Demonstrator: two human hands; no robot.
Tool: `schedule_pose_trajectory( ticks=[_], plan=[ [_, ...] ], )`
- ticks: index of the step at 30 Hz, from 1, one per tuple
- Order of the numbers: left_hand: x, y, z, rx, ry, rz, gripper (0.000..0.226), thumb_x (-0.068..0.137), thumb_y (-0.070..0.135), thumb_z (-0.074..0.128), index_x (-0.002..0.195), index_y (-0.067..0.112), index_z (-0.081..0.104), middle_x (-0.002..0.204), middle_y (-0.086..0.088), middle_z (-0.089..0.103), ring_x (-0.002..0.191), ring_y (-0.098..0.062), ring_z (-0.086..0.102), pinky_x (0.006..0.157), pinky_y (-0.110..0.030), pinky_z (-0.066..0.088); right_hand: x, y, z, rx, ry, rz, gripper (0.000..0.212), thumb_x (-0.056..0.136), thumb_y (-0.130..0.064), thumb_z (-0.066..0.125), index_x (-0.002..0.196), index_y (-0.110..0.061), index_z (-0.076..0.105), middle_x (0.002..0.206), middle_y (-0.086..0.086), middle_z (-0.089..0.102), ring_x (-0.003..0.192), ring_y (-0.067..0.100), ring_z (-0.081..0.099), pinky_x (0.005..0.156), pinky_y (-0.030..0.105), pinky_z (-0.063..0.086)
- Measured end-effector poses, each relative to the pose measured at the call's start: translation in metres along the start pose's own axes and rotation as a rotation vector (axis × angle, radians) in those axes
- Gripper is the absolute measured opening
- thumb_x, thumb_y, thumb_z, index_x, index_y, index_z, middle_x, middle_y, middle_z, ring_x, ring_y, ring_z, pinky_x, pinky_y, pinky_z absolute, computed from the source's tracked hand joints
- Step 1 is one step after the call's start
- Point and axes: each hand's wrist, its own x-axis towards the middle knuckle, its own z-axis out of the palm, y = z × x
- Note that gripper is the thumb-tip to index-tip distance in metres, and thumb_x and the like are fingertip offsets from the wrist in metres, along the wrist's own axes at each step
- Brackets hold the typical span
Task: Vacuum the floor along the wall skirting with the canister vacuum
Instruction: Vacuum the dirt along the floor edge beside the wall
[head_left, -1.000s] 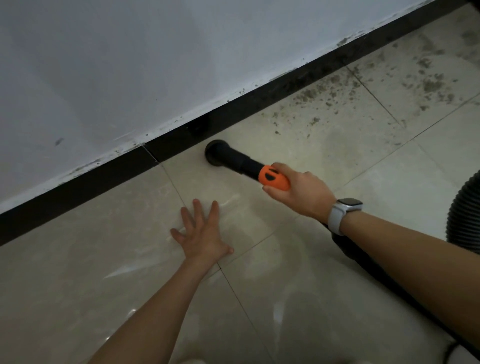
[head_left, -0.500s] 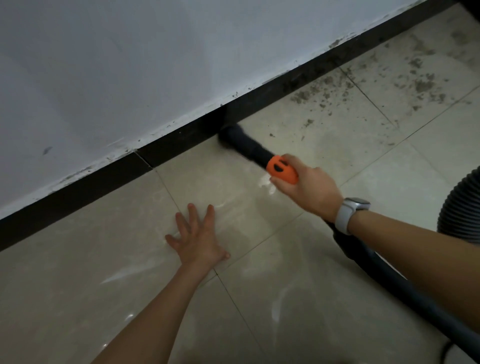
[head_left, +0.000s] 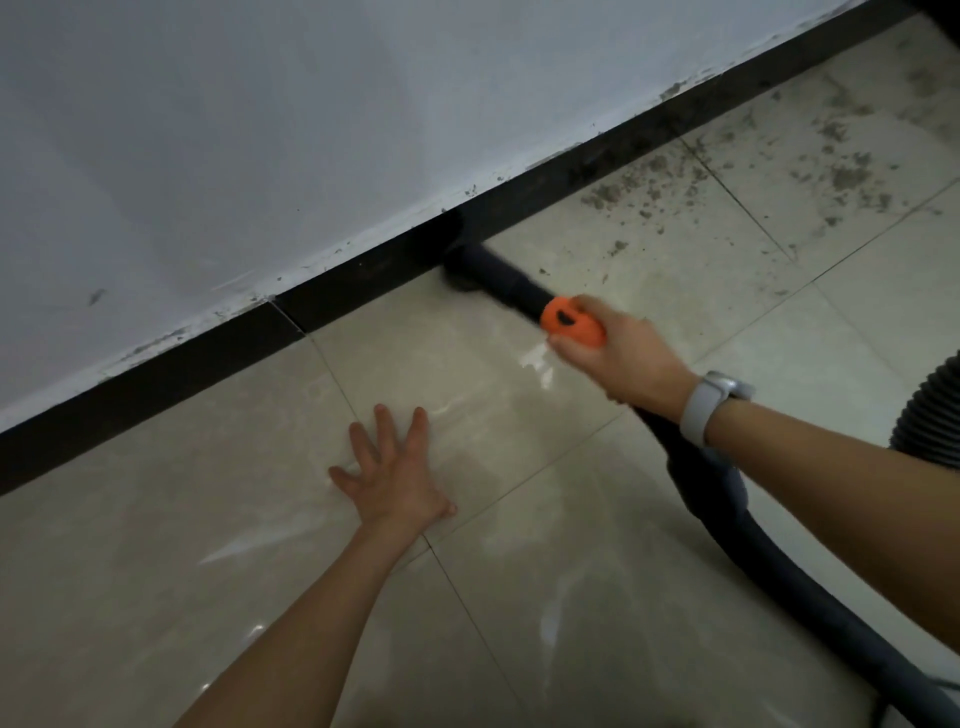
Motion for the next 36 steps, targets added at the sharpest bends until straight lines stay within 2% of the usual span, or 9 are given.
schedule_pose_trajectory(
  ticks=[3,5,11,17,23,26,29,31,36],
  plan=[
    [-0.001,-0.001,0.0,0.012,0.0,0.009,0.117,0.07,0.042,0.078,0.148,0.036,-0.009,0.154,-0.004,-0.028,0.142,-0.037,-0.021,0.109,-0.066,0.007,-0.011,-0.001,0.016,-0.108,-0.112,-0.066,0.052,0.088,-0.05,0.057,0.134,-0.031,0.044,0.096,0.004,0.065,0.065,0.018,0.059,0.069,0.033,0.052],
    [-0.002,-0.001,-0.001,0.014,-0.01,0.012,0.117,0.072,0.042,0.077,0.149,0.035,-0.011,0.154,-0.005,-0.029,0.141,-0.037,-0.023,0.109,-0.066,0.005,-0.008,0.012,0.007,-0.147,-0.045,-0.003,0.053,0.087,-0.052,0.057,0.134,-0.031,0.044,0.099,0.006,0.065,0.074,0.025,0.062,0.075,0.037,0.053],
    [-0.003,0.002,-0.003,0.01,-0.016,-0.005,0.116,0.073,0.041,0.077,0.149,0.035,-0.011,0.153,-0.005,-0.03,0.141,-0.036,-0.023,0.11,-0.066,0.006,-0.006,0.044,-0.04,-0.011,0.219,0.225,0.048,0.088,-0.048,0.055,0.131,-0.028,0.046,0.085,0.007,0.064,0.052,0.024,0.061,0.051,0.031,0.053],
    [-0.003,0.003,-0.003,0.022,-0.013,0.003,0.115,0.073,0.04,0.076,0.149,0.032,-0.009,0.154,-0.007,-0.028,0.141,-0.038,-0.021,0.11,-0.066,0.01,-0.027,0.035,-0.009,-0.104,-0.023,0.037,0.054,0.088,-0.048,0.058,0.136,-0.03,0.043,0.096,0.006,0.063,0.064,0.021,0.054,0.07,0.039,0.054],
    [-0.004,0.003,-0.002,-0.002,-0.007,0.005,0.115,0.071,0.038,0.078,0.149,0.033,-0.007,0.155,-0.005,-0.027,0.142,-0.036,-0.022,0.11,-0.066,0.008,-0.005,0.068,-0.041,0.017,0.278,0.298,0.049,0.088,-0.051,0.053,0.13,-0.028,0.044,0.09,0.01,0.065,0.059,0.029,0.063,0.059,0.037,0.056],
    [-0.005,0.004,-0.004,-0.003,-0.01,-0.001,0.115,0.071,0.037,0.078,0.149,0.034,-0.006,0.155,-0.005,-0.027,0.142,-0.036,-0.021,0.11,-0.066,0.009,-0.008,0.045,-0.02,0.026,0.153,0.165,0.05,0.089,-0.048,0.056,0.133,-0.028,0.044,0.096,0.012,0.066,0.061,0.026,0.061,0.062,0.035,0.054],
    [-0.006,0.005,-0.006,-0.002,-0.018,-0.001,0.114,0.071,0.037,0.078,0.148,0.034,-0.007,0.155,-0.005,-0.027,0.142,-0.036,-0.021,0.11,-0.065,0.009,-0.014,0.008,0.016,-0.072,0.016,-0.005,0.055,0.09,-0.05,0.055,0.137,-0.028,0.041,0.112,0.013,0.065,0.089,0.033,0.062,0.076,0.034,0.047],
    [-0.006,0.005,-0.006,0.009,-0.021,-0.01,0.114,0.071,0.038,0.077,0.148,0.035,-0.007,0.155,-0.004,-0.027,0.142,-0.036,-0.021,0.111,-0.064,0.01,-0.013,-0.012,0.036,-0.153,-0.046,-0.095,0.057,0.09,-0.053,0.053,0.14,-0.029,0.037,0.117,0.01,0.063,0.101,0.034,0.06,0.075,0.033,0.042],
    [-0.006,-0.001,-0.004,0.031,-0.03,-0.003,0.115,0.073,0.044,0.075,0.148,0.035,-0.011,0.155,-0.003,-0.028,0.143,-0.034,-0.021,0.111,-0.062,0.011,0.009,-0.006,0.02,-0.11,-0.012,-0.036,0.056,0.09,-0.054,0.053,0.138,-0.029,0.039,0.113,0.01,0.064,0.093,0.032,0.062,0.076,0.034,0.046]
  ],
)
